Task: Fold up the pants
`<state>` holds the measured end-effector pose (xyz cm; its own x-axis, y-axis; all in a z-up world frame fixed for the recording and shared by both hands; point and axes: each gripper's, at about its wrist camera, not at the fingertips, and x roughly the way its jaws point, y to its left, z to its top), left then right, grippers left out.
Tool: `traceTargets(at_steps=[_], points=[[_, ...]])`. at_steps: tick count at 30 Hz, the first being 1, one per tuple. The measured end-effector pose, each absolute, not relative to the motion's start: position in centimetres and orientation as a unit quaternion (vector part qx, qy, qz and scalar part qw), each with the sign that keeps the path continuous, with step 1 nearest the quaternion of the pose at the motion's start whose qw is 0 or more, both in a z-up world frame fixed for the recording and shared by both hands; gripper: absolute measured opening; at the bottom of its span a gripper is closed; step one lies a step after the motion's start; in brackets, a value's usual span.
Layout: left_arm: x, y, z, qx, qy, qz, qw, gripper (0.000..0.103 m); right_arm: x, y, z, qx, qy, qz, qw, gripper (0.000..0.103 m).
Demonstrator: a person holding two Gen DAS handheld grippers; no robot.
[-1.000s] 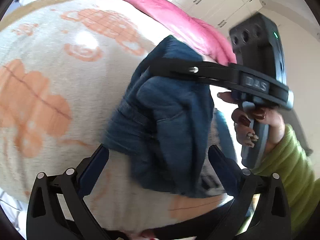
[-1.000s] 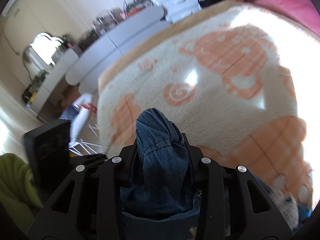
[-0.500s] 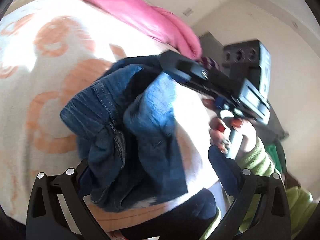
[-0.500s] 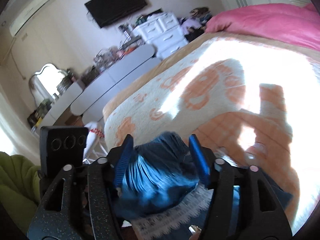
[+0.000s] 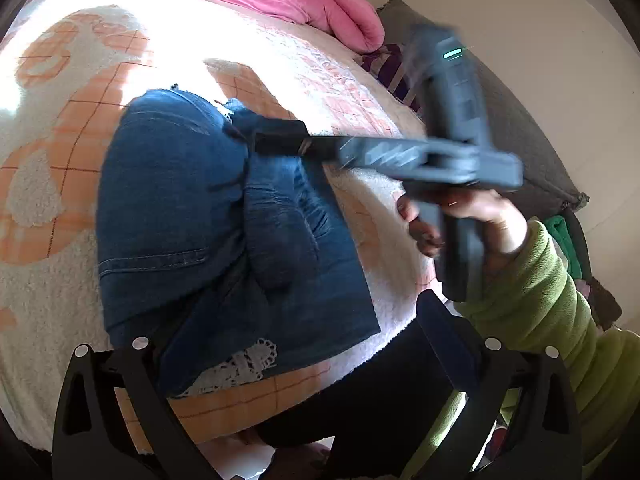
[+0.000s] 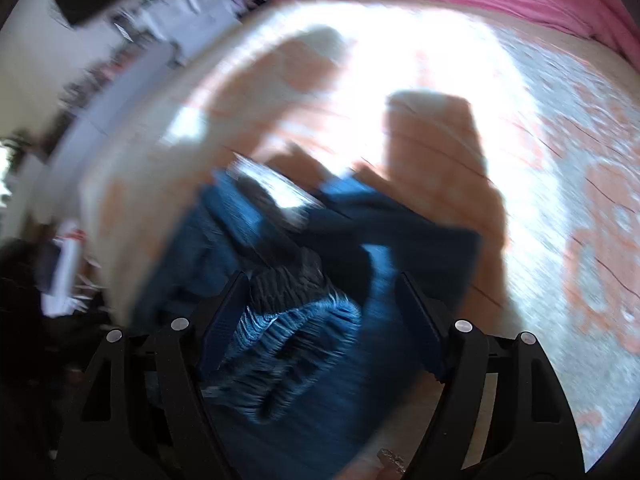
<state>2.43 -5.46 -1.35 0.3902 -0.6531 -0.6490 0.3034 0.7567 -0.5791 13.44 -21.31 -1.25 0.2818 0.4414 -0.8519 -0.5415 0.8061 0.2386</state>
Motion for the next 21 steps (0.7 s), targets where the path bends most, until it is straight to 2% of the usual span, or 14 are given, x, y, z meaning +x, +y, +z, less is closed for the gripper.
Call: traceTargets(at_steps=[3, 7, 12, 17, 21], points=[[2.1, -5.3, -0.6, -0.175, 0.464, -0.293, 0.817, 0.098, 13.3, -22.1, -1.9, -0.035, 0.519, 0.296, 0.801, 0.068], [2.1, -5.0, 0.8, -0.148, 0.454, -0.275, 0.835, 0.098, 12.1, -22.9, -0.1, -0.020, 0.487, 0.306, 0.817, 0.069], [2.6, -3.9, 2.2, -0.120, 0.436, -0.246, 0.858, 0.098, 9.7, -25.5, 3.3, 0.010, 0.427, 0.301, 0.853, 0.084], [3.0, -3.4, 2.4, -0.103, 0.430, -0.212, 0.872, 0.099, 6.7, -27.3, 6.1, 0.015, 0.376, 0.292, 0.879, 0.091], [3.5, -3.1, 2.8, -0.103, 0.430, -0.198, 0.875, 0.099, 4.1, -28.3, 7.5, 0.008, 0.340, 0.283, 0.897, 0.093]])
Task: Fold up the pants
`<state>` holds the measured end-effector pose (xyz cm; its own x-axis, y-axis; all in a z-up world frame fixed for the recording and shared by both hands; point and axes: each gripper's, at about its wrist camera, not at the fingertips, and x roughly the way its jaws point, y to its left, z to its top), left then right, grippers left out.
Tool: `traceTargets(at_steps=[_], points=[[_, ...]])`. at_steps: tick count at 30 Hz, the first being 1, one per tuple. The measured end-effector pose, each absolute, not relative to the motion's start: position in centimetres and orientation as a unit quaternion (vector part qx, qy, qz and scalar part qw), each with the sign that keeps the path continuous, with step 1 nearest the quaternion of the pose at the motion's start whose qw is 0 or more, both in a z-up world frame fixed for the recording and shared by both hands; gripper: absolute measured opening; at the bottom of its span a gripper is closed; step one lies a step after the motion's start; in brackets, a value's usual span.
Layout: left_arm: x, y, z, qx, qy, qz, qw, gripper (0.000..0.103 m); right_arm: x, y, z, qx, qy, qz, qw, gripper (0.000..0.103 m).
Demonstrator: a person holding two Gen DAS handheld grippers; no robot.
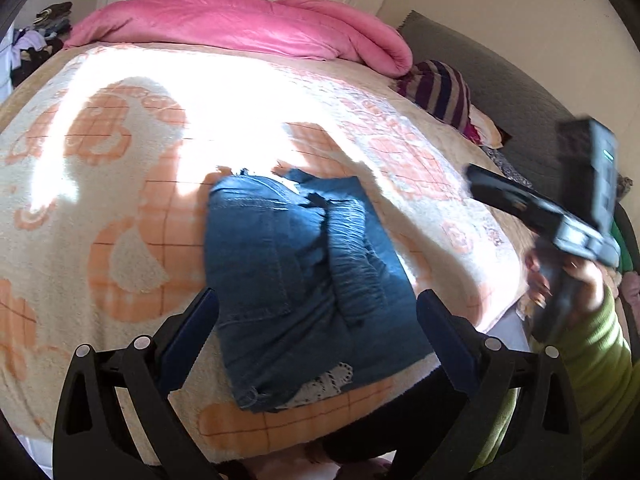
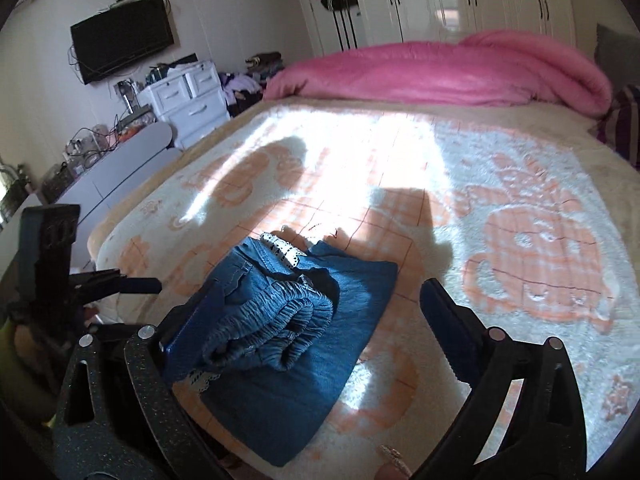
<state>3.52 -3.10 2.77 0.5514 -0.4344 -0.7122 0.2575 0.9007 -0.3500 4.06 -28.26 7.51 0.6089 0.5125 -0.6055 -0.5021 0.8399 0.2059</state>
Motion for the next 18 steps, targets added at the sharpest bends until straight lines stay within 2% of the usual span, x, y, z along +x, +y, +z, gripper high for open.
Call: traceTargets(at_steps=[14, 16, 17, 18], points=[[7.4, -1.0, 2.7, -0.077, 0.439, -0.147, 0.883, 0.099, -5.0, -23.5, 6.5, -0.119, 0.301, 0.344, 0.881, 0.094], [9.0, -0.6, 2.2, -0.083, 0.452, -0.144, 0.876, 0.099, -6.0, -21.2, 5.7, -0.165, 0.297, 0.362, 0.868, 0.086], [9.8, -0.6, 1.9, -0.082, 0.463, -0.146, 0.871, 0.099, -6.3, -20.3, 5.4, -0.186, 0.296, 0.369, 0.861, 0.070], [10.5, -0.7, 1.5, -0.080, 0.473, -0.151, 0.864, 0.099, -6.5, -19.4, 5.0, -0.204, 0.297, 0.380, 0.852, 0.061]])
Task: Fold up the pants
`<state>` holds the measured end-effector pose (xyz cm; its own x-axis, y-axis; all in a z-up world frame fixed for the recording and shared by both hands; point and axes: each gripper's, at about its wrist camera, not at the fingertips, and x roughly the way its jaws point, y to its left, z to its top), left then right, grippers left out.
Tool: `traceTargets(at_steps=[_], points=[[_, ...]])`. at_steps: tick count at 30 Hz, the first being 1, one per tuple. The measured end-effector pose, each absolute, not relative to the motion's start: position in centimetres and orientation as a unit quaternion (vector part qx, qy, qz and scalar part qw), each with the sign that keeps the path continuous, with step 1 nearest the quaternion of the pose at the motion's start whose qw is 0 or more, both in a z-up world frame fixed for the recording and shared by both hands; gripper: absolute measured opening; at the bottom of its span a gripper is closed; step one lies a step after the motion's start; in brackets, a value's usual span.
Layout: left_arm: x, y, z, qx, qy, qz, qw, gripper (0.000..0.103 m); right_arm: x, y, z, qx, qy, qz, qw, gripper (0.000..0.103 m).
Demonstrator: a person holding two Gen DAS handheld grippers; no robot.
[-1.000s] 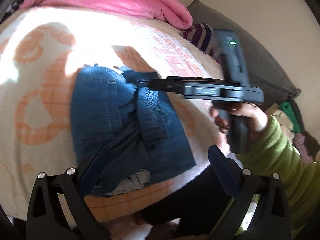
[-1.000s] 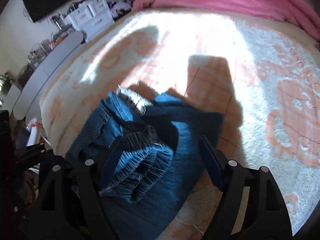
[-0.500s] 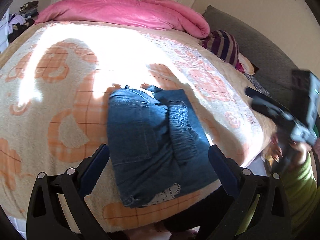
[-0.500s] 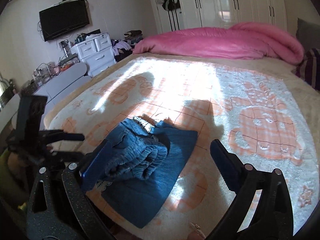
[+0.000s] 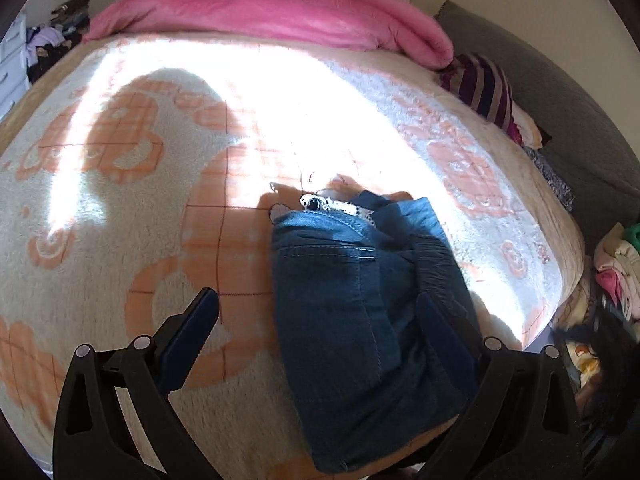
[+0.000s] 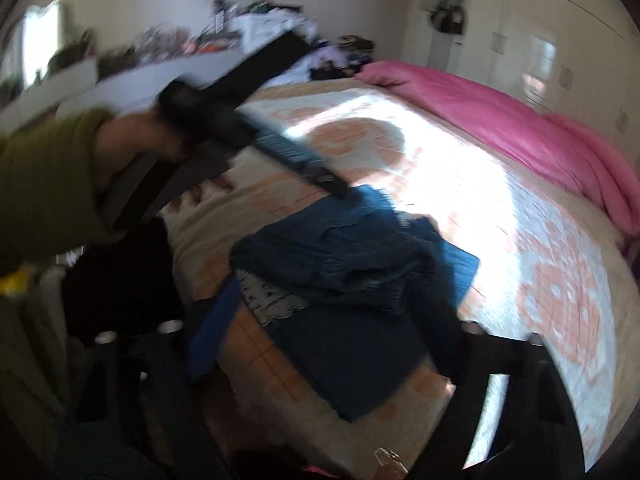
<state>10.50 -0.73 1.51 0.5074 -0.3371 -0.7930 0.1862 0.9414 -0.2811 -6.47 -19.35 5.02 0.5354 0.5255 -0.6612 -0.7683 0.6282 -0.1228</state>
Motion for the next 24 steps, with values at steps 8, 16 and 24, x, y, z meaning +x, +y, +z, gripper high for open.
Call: traceTargets(at_steps=[8, 16, 24], points=[[12.6, -2.3, -0.1, -0.064, 0.496, -0.198, 0.843, 0.073, -6.7, -13.9, 3.3, -0.307, 0.280, 0.428, 0.803, 0.043], [13.3, -3.0, -2.1, -0.058, 0.514, -0.200, 0.832, 0.069, -4.8, -10.8, -0.3, -0.378, 0.323, 0.427, 0.756, 0.001], [13.4, -3.5, -2.9, -0.049, 0.509, -0.205, 0.834, 0.076, -7.0, -13.9, 0.4, -0.359, 0.347, 0.450, 0.740, 0.001]])
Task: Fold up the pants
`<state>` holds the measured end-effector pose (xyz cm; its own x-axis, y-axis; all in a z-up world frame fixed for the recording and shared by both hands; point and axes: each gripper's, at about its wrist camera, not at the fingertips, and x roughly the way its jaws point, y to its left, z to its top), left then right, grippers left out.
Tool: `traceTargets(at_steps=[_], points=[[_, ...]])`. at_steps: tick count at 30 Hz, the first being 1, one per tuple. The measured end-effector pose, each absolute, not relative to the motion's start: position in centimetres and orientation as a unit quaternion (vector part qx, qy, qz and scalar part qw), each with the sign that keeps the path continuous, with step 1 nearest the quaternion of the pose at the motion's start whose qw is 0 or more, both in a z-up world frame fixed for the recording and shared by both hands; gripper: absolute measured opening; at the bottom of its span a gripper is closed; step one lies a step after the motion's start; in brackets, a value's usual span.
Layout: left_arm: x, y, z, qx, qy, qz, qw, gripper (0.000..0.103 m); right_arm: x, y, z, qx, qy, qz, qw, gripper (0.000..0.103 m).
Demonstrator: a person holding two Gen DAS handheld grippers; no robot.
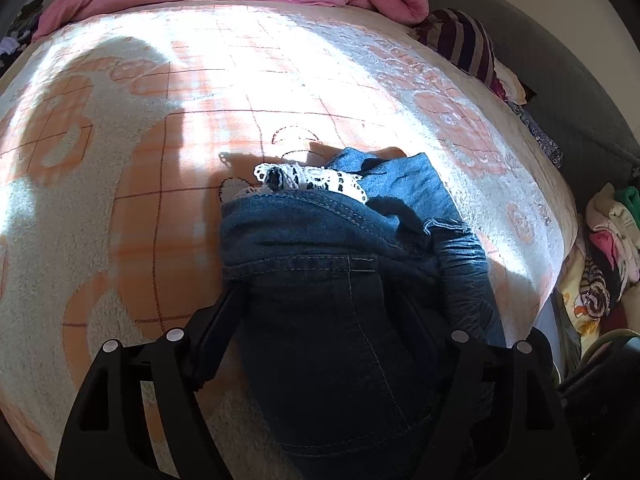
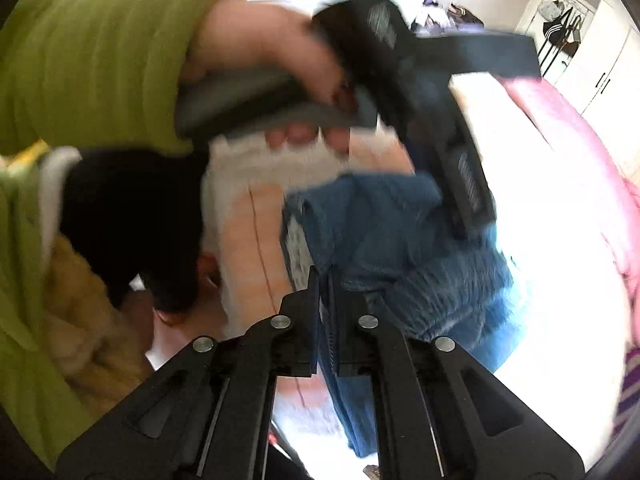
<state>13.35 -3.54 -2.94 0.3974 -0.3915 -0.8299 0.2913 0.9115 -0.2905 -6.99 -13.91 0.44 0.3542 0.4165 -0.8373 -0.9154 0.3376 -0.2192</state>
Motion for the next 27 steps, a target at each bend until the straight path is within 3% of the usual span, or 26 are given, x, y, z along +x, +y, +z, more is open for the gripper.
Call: traceTargets(at_steps=[4, 12, 27], points=[[13.1, -3.7, -3.3, -0.046, 0.502, -0.198, 0.841, 0.083, -6.4, -13.7, -2.1, -0.324, 0.374, 0.443, 0.747, 0.004], [11.9, -3.3, -3.0, -0.052, 0.497, -0.191, 0.845, 0.086, -7.2, -15.7, 0.0, -0.242, 0.377, 0.454, 0.770, 0.038], [9.1, -3.9, -0.2, -0.034, 0.470, -0.184, 0.862, 0.096, -8.5, -22.9, 6.0, -0.098, 0.347, 0.392, 0.847, 0.073]])
